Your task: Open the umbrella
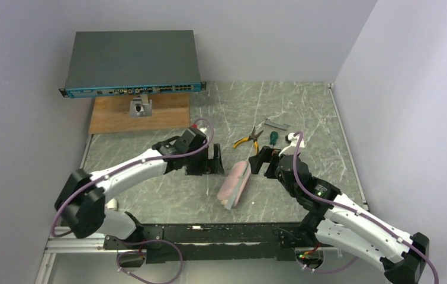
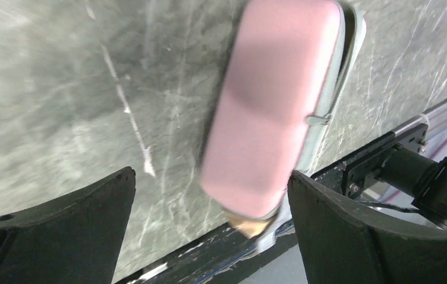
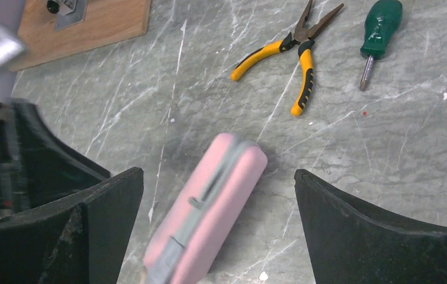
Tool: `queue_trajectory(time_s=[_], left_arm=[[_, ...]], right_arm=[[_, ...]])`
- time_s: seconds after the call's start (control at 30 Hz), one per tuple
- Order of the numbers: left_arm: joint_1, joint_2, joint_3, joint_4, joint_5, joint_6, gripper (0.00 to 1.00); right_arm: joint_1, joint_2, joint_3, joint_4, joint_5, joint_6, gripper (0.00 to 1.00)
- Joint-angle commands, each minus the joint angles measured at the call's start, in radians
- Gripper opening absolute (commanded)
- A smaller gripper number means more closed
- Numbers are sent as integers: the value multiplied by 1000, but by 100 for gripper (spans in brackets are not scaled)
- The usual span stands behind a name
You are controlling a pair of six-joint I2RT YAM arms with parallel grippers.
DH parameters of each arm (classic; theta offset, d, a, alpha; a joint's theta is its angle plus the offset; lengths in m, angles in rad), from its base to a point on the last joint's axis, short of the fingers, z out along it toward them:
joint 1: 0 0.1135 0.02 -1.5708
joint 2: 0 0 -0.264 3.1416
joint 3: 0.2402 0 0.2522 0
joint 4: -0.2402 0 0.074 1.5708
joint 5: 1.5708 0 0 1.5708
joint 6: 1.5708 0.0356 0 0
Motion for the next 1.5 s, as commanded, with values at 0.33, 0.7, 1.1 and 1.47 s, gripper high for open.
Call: queue_trajectory(time_s=[0.33, 0.7, 1.1, 1.47], left_arm=[[-67, -261, 95, -259, -261, 219, 94], [-250, -56, 303, -286, -348, 136, 83], [-405, 261, 532, -393, -421, 116, 74], [-402, 404, 542, -410, -420, 160, 53]], right_arm=[[-3, -3, -59, -87, 39, 157, 96], [-5, -31, -127, -140, -11, 247, 50], [-57, -37, -95, -153, 68, 165, 52], [-107, -72, -102, -151, 39, 82, 58]])
